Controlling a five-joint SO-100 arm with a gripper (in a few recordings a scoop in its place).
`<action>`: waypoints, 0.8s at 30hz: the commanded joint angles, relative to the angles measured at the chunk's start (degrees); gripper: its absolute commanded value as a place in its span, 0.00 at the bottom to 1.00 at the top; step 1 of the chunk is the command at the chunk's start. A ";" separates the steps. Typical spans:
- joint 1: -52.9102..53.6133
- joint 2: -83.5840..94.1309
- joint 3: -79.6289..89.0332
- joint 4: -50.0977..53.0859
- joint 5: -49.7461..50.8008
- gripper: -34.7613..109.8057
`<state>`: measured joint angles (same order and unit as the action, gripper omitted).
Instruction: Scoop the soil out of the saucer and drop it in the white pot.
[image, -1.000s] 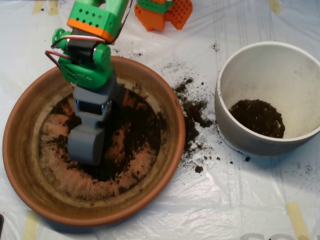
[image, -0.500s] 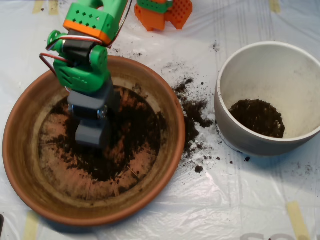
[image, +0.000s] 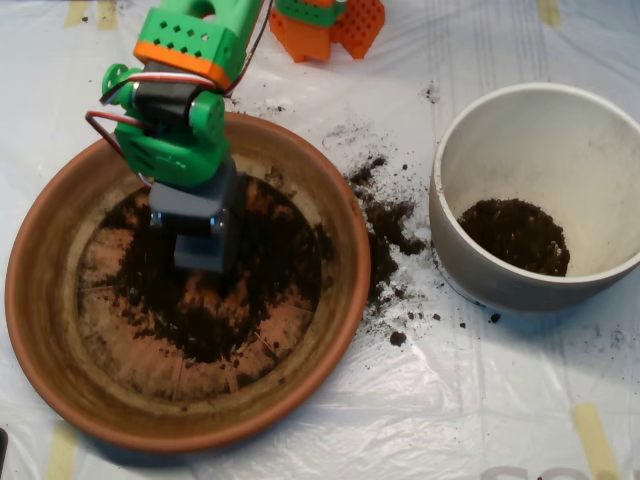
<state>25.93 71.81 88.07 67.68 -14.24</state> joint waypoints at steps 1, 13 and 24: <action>-0.70 10.20 -5.10 1.05 1.23 0.24; -8.96 31.90 -1.85 -0.35 1.85 0.24; -23.91 38.94 -7.91 8.88 -0.70 0.24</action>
<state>5.10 104.68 86.40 75.15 -13.62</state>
